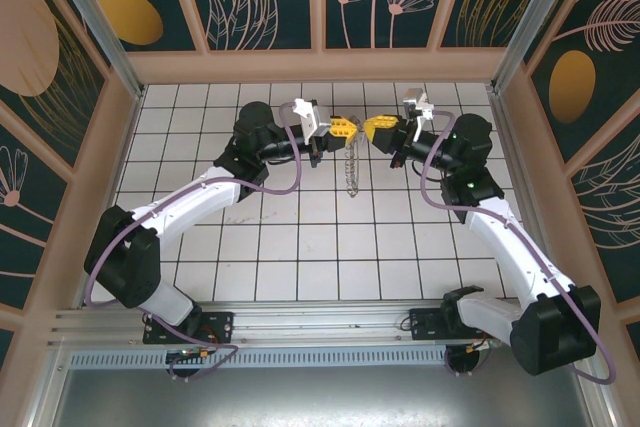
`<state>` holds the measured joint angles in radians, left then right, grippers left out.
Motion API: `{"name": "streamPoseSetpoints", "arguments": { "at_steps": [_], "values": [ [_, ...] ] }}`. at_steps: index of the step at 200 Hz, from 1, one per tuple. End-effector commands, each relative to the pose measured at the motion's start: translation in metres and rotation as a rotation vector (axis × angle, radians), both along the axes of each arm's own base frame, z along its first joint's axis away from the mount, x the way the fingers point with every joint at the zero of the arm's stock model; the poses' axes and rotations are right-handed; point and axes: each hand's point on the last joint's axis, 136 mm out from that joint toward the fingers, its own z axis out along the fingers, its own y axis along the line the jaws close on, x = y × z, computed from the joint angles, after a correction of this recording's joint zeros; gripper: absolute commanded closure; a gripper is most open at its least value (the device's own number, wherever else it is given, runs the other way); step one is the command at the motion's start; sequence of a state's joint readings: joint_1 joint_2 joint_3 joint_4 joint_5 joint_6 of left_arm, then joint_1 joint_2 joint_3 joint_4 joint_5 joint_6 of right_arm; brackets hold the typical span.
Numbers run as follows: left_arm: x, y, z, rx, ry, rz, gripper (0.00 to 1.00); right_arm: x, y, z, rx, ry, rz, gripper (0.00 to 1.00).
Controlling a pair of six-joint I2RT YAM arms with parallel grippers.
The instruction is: Put the keys on the keyring
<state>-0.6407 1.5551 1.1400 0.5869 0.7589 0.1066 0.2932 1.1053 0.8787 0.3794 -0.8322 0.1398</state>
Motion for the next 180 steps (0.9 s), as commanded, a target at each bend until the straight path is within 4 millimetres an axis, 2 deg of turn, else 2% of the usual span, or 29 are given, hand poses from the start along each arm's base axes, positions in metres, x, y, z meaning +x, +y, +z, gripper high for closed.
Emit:
{"name": "streamPoseSetpoints", "arguments": {
  "at_steps": [1, 87, 180],
  "values": [
    [-0.021, 0.0, 0.032, -0.067, -0.083, -0.073, 1.0, 0.011, -0.007, -0.002, 0.01, -0.005, -0.046, 1.0],
    [-0.022, 0.002, 0.042, -0.125, -0.077, -0.07, 1.0, 0.007, -0.006, -0.03, 0.02, 0.081, -0.022, 1.0],
    [-0.018, 0.001, 0.044, -0.204, -0.002, -0.084, 1.0, -0.006, 0.01, -0.033, 0.09, 0.131, 0.085, 1.0]
  ]
}}
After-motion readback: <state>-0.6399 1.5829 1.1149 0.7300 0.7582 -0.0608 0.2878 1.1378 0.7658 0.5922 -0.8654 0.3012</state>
